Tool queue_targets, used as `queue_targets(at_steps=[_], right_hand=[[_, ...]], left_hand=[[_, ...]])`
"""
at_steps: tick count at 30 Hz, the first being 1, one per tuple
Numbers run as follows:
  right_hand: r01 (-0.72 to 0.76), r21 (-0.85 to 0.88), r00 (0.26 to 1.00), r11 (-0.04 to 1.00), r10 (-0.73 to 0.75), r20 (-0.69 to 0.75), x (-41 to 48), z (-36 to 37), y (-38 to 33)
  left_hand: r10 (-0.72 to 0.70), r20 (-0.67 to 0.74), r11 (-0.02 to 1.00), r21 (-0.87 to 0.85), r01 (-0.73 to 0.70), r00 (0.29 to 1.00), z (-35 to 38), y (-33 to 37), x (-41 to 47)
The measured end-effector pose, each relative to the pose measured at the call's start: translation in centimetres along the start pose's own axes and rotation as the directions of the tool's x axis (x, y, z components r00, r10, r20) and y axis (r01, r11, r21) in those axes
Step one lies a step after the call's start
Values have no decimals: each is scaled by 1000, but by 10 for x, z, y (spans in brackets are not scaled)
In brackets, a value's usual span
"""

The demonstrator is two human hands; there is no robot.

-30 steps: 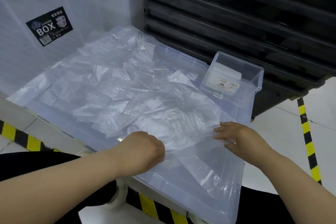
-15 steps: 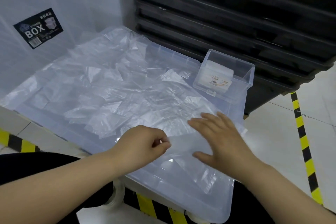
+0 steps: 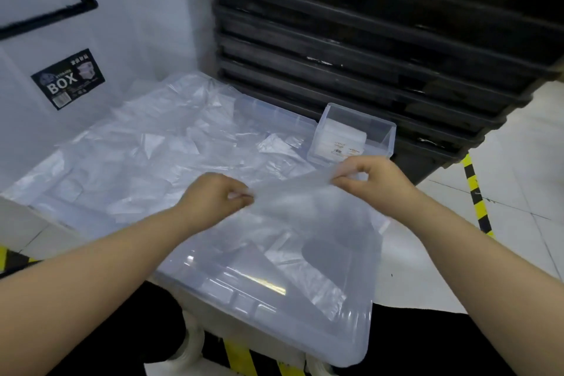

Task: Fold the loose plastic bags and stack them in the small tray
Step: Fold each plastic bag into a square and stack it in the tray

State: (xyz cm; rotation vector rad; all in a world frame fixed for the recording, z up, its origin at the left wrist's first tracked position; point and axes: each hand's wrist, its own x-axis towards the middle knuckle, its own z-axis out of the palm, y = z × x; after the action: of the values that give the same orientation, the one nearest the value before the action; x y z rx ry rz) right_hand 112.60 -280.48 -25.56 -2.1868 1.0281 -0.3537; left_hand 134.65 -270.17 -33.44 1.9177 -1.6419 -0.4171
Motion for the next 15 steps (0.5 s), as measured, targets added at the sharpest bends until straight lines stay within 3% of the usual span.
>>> queue_targets(at_steps=[2,3,5,7,9,11,15], right_hand=[[69,-51,983,996,-76,-168,9,-10,-6],[157,-119,934,980,-187,-305,13,-15,-11],[340,-316,721,886,-461,-518,13,-20,-18],[406,-443,539,799,-601,-590,7,-20,-17],[437,-539,469,721,-693,-548,-4,-12,-10],[493,-576,496,653,-754,-430,-16,1,7],[511,-569,697,644,-698,-164,-37,33,52]], left_hand=[[96,-262,995,55,-85,960,-27,8,9],[194,-372,979,127,-157,908,-40,11,12],[399,-523,912,316,-263,753,-67,17,13],[581,-561,809,477,-343,589,-87,21,6],[697,-519,713,580,-395,496,-93,24,-8],[746,-413,654,601,-460,522,-88,17,-23],[626,-89,695,515,-503,774,-53,-8,-47]])
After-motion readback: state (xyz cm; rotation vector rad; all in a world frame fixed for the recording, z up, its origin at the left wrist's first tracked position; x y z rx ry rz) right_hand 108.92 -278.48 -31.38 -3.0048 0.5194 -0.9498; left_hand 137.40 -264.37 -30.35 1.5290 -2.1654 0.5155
